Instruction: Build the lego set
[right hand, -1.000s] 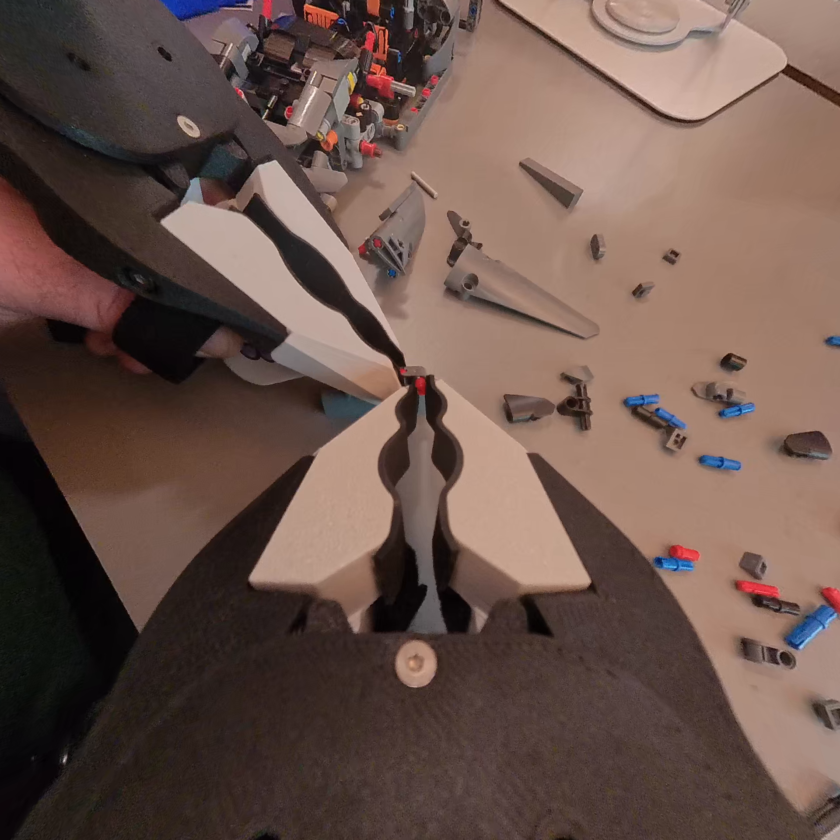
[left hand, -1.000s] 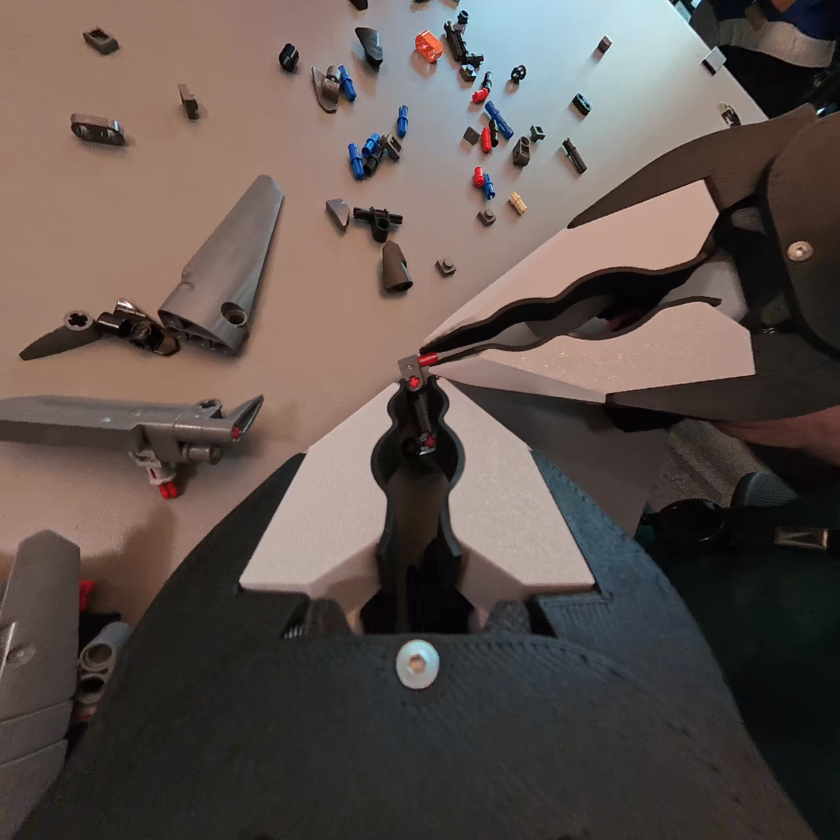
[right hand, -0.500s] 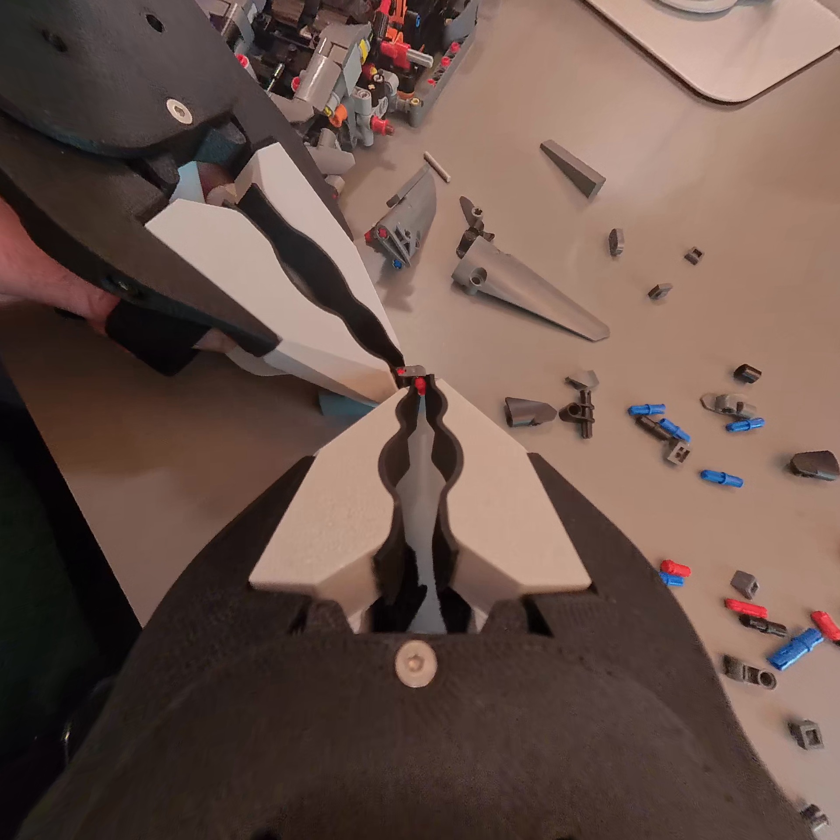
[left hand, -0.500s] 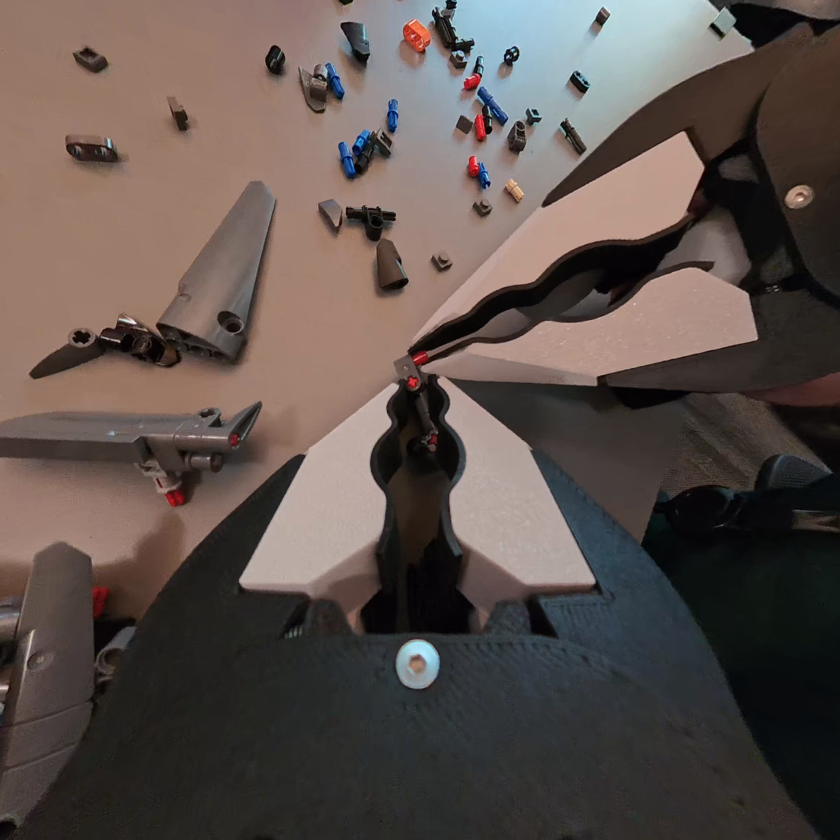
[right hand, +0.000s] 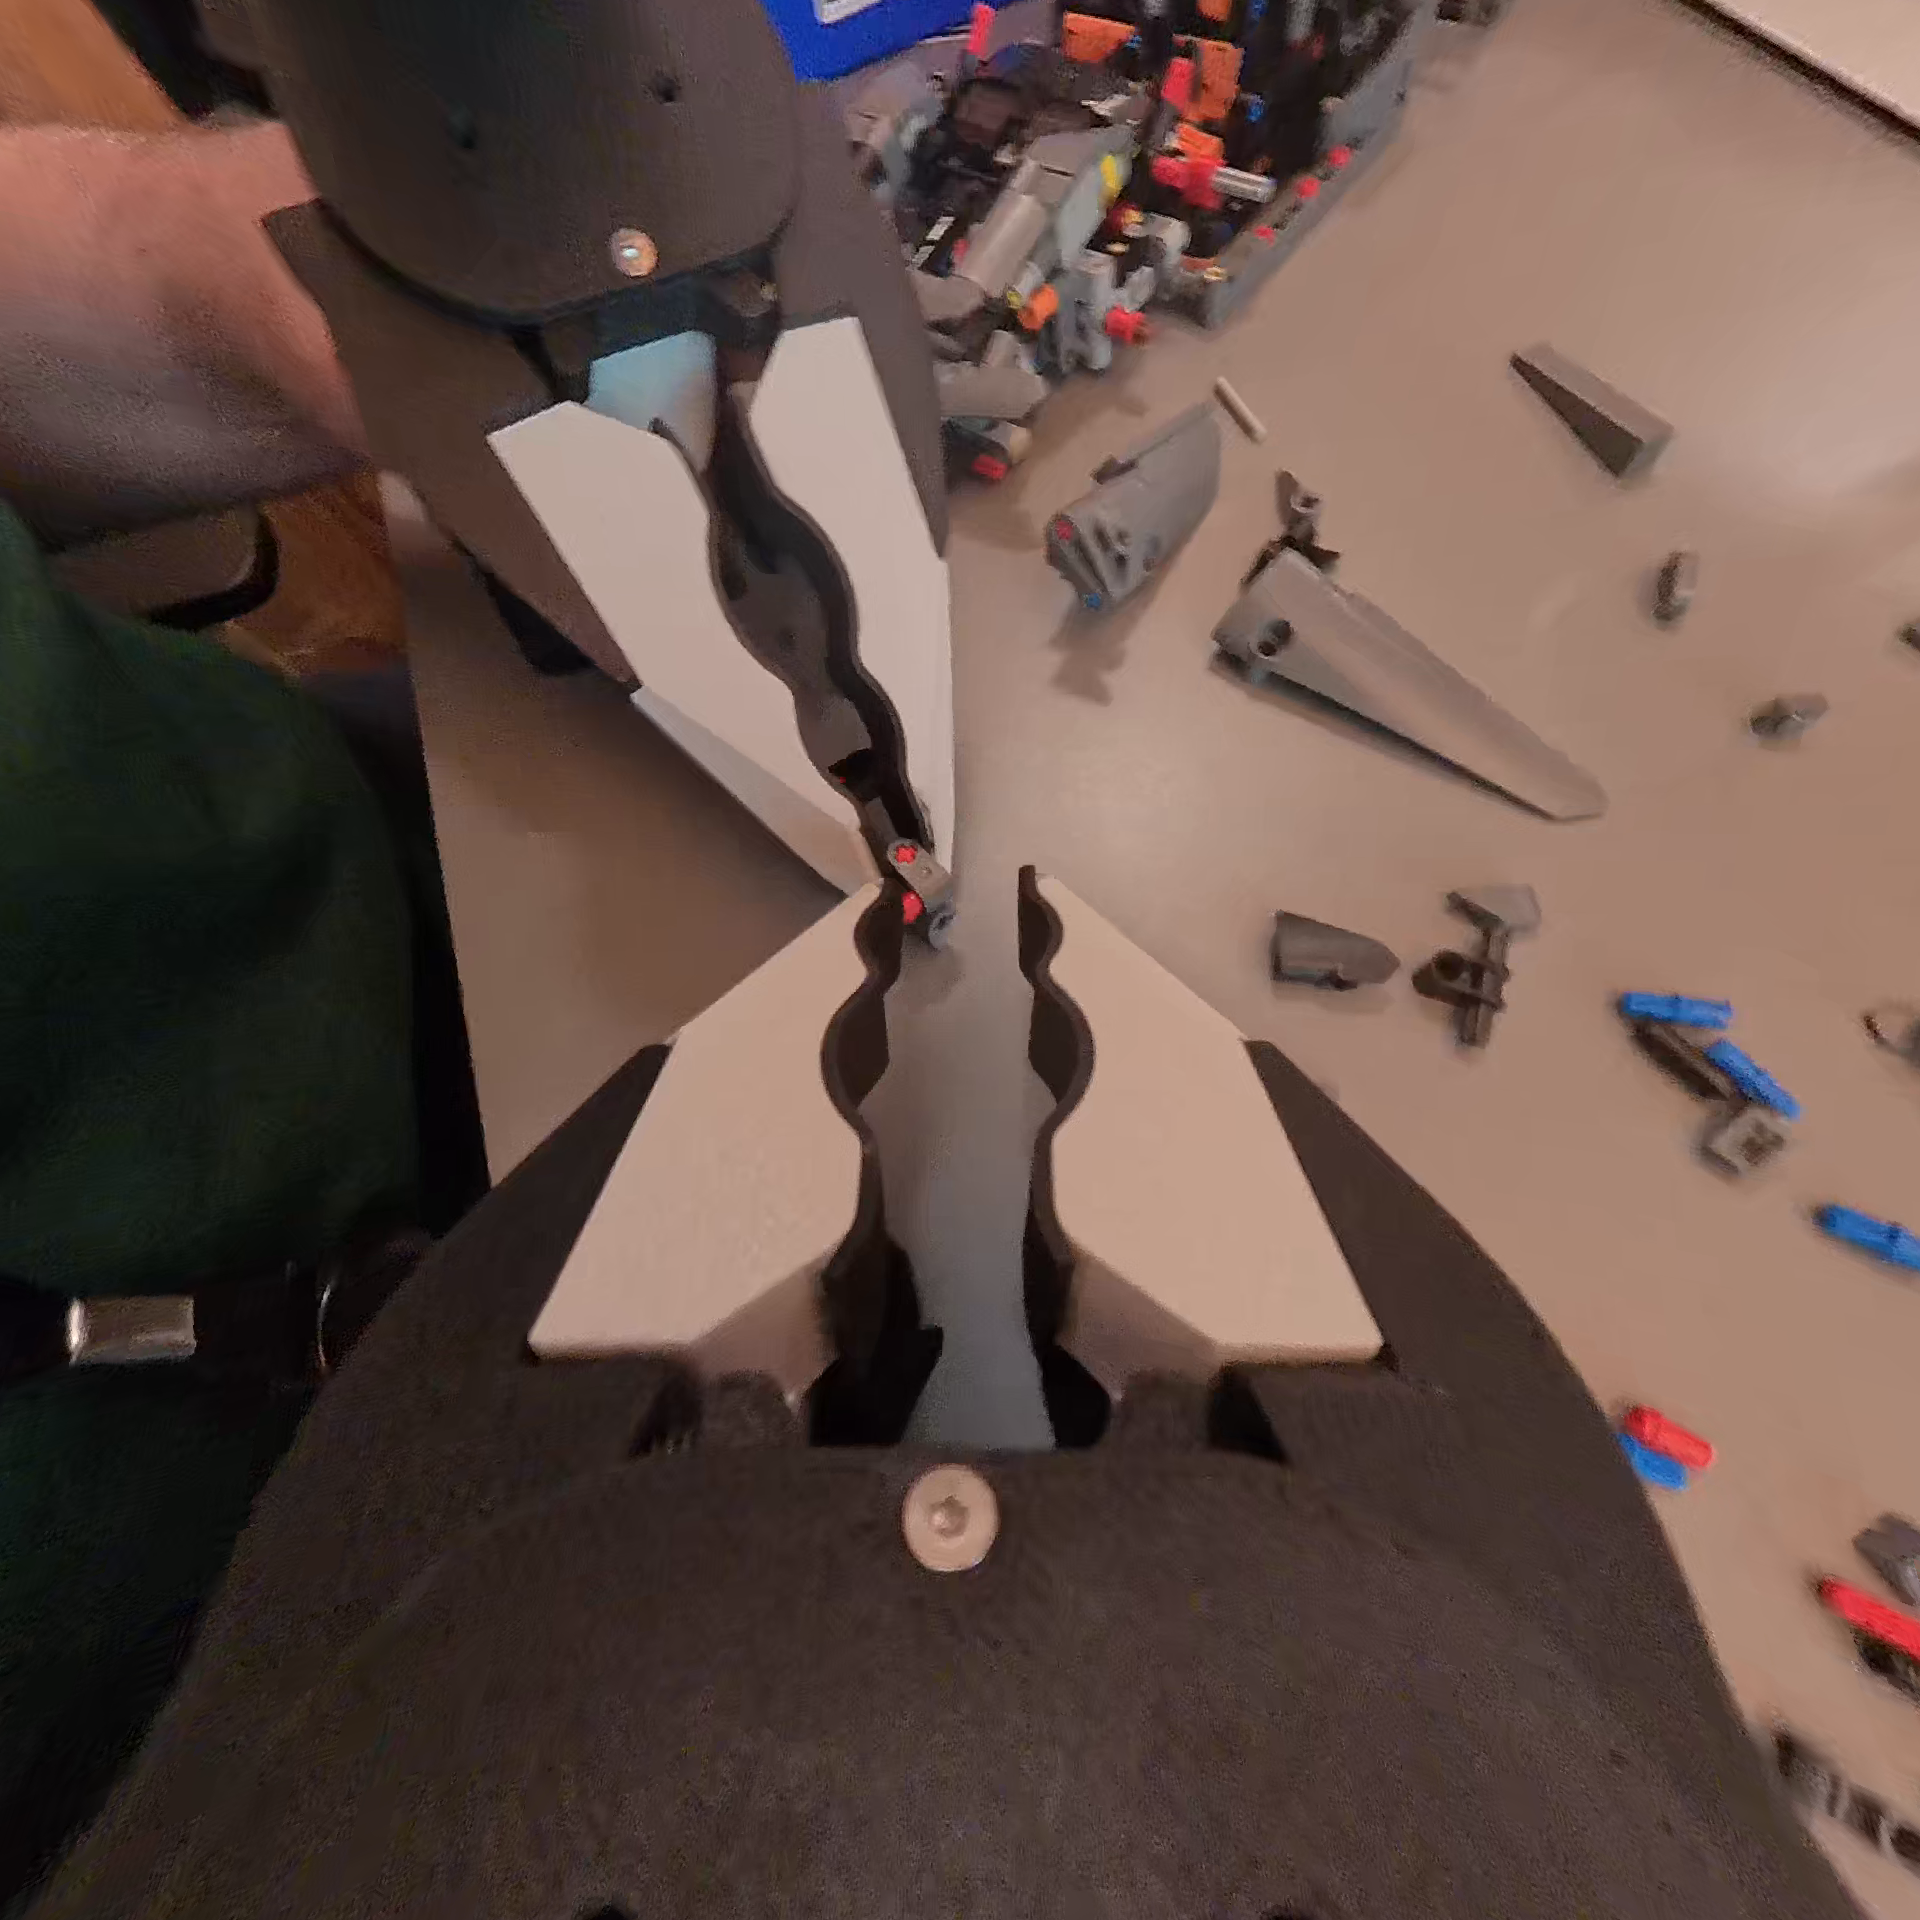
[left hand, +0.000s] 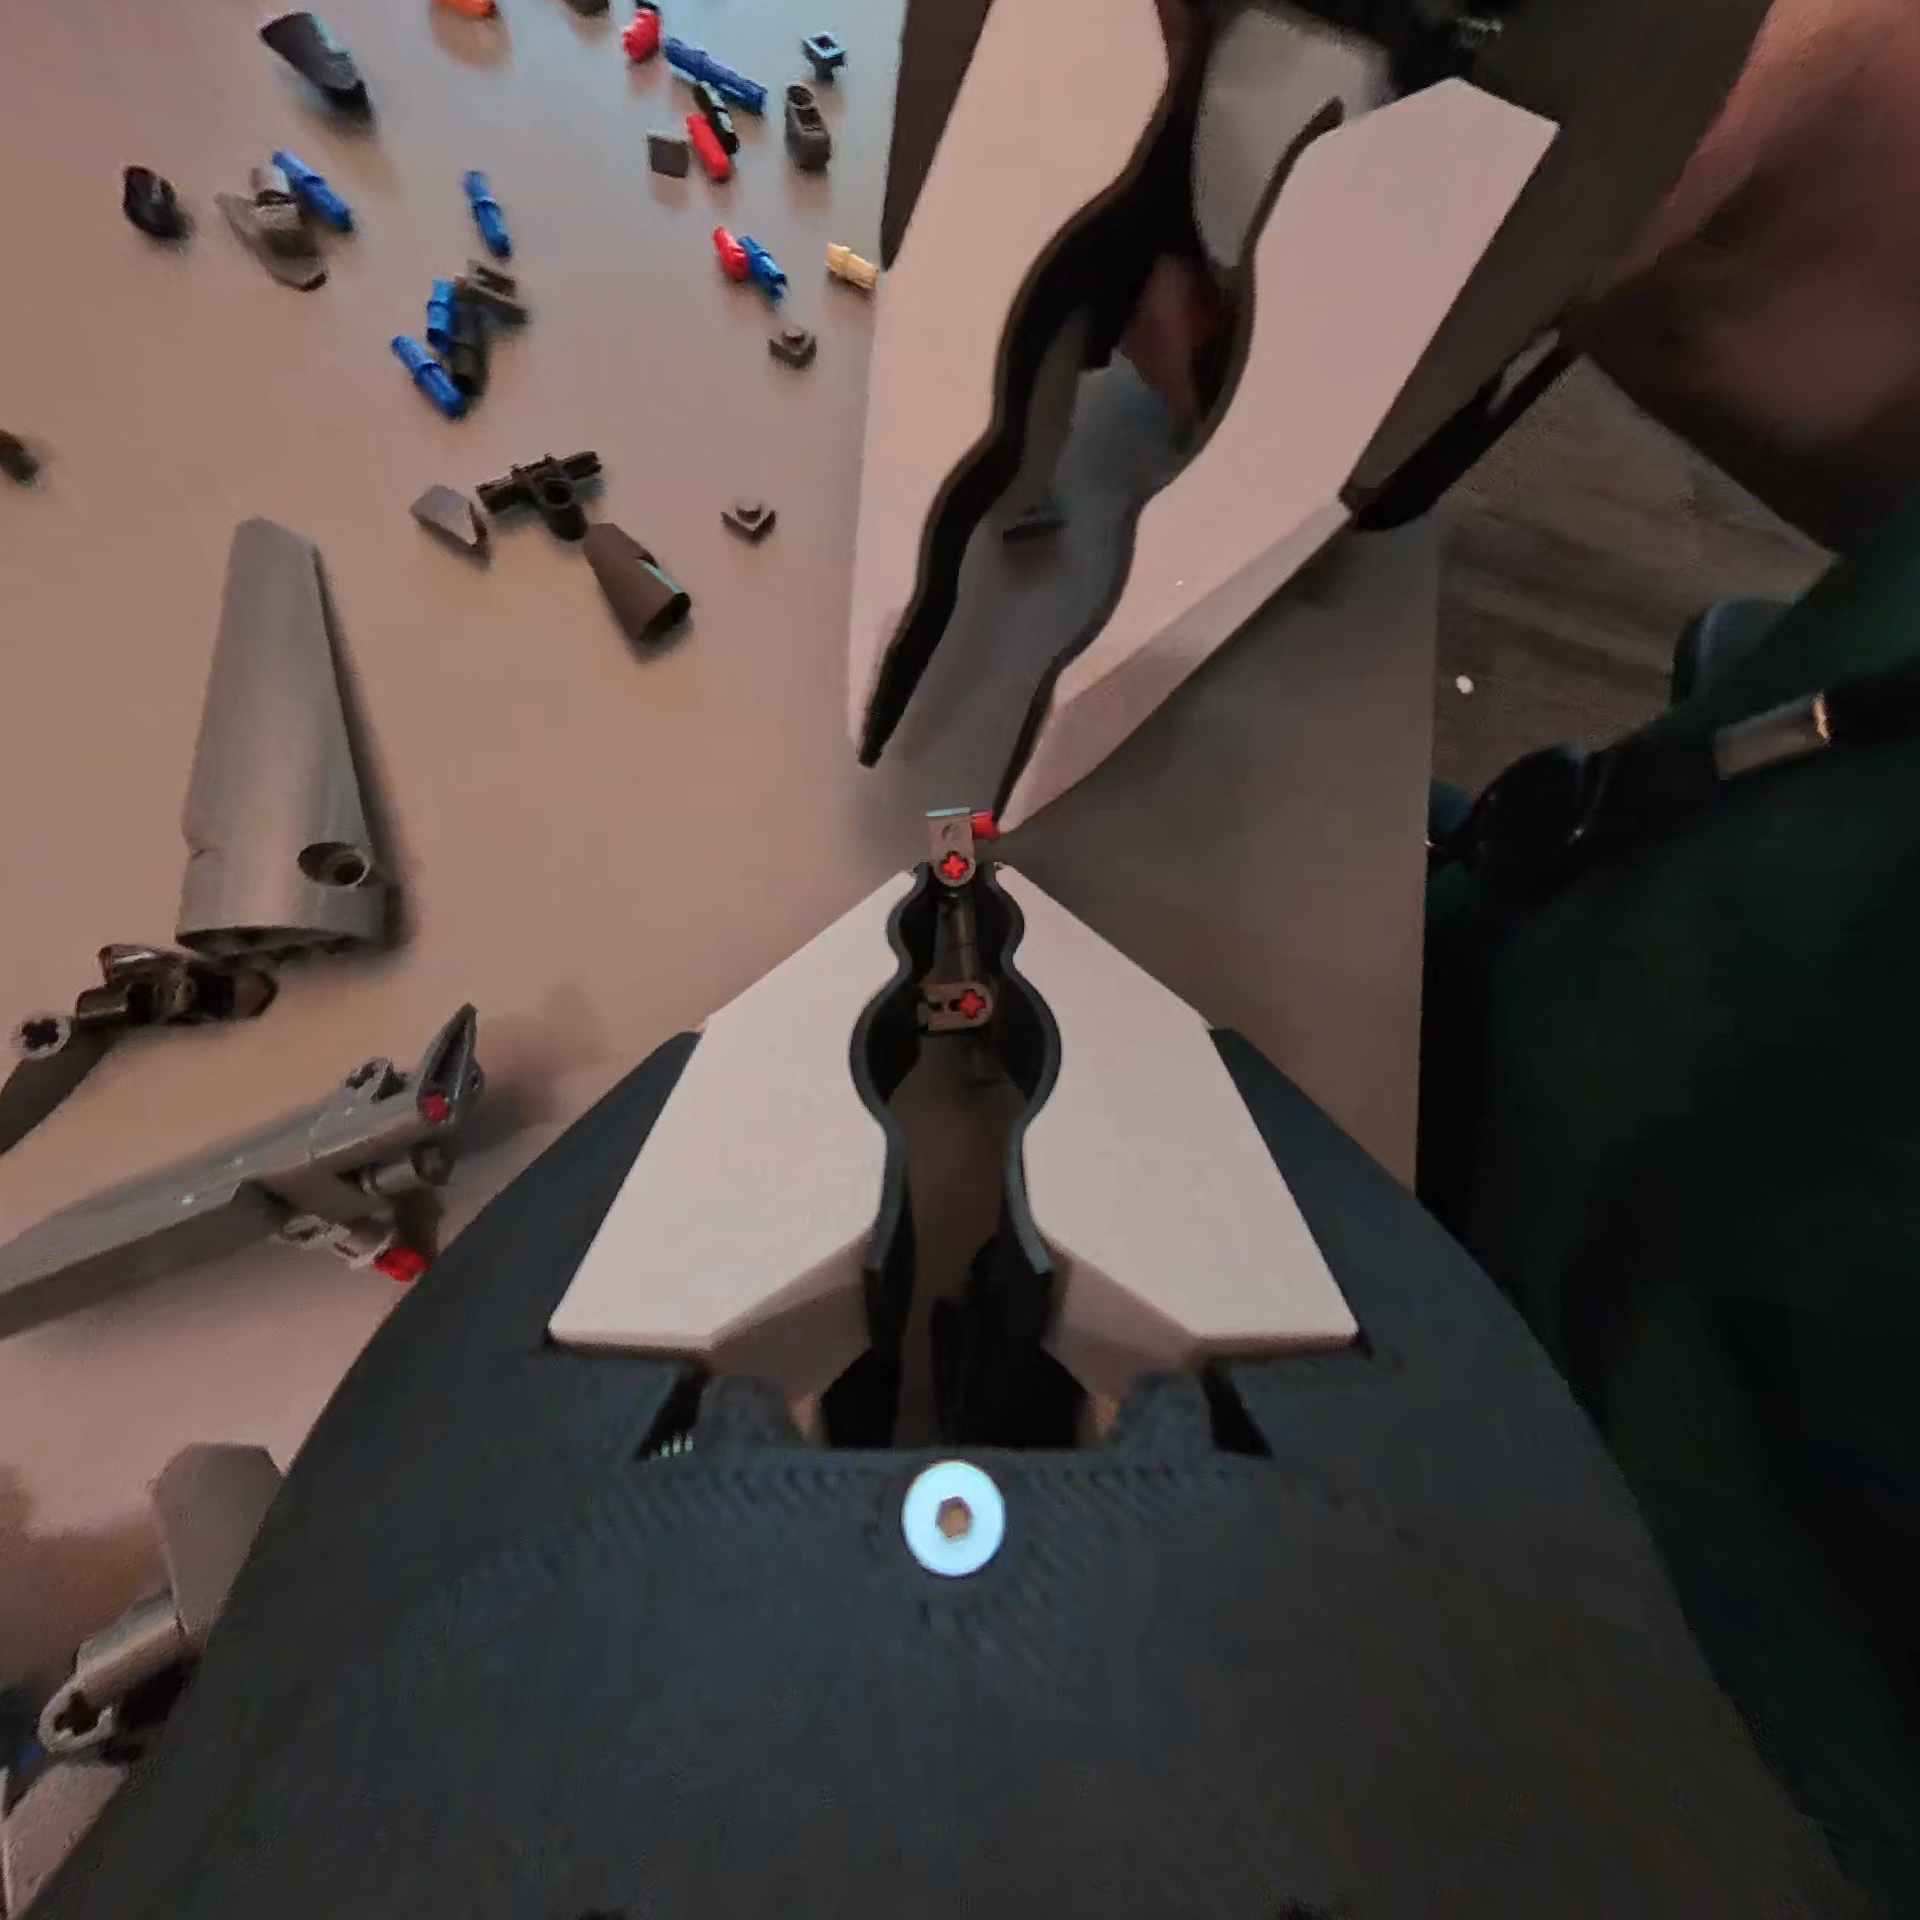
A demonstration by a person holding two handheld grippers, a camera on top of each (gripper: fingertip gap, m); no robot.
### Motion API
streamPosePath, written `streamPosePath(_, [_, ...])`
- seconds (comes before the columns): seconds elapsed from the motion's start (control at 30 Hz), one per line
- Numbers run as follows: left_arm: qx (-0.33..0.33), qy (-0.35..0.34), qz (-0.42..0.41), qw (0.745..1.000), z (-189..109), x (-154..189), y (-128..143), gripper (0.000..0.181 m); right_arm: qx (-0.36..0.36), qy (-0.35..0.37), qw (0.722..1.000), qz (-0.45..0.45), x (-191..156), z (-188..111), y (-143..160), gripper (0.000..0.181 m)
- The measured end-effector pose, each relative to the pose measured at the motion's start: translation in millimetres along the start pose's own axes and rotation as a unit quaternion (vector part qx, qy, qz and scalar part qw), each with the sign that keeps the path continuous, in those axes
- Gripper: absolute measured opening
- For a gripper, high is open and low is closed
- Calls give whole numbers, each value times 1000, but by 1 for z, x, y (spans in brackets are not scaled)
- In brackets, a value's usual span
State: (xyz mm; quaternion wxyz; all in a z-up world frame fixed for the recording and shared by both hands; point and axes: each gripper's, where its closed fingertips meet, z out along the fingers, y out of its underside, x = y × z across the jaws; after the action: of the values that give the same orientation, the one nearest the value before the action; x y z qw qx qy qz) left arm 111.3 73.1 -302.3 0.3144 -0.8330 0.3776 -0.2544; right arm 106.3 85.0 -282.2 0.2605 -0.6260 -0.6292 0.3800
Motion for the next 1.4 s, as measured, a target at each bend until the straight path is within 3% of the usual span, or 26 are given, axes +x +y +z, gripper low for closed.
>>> streamPosePath(0.33, [-14,22,48,999,-3,6,4,6,-33,-81,994,-64,-21,4,10,18])
streamPosePath(1.0, [-17,38,59,997,-1,12,5,6,-36,-88,991,-93,-23,7,8,7])
streamPosePath(1.13, [-17,22,53,998,-1,9,3,6,-25,-85,994,-55,-20,5,5,11])
streamPosePath(1.17, [-17,21,47,999,-1,9,3,5,-12,-83,995,-46,-19,2,1,21])
streamPosePath(1.27, [-6,9,33,999,-6,4,2,5,-14,-72,996,-43,-18,-6,1,31])
streamPosePath(1.4, [49,9,15,999,-18,7,-16,6,-18,-56,997,-39,-16,-1,0,34])
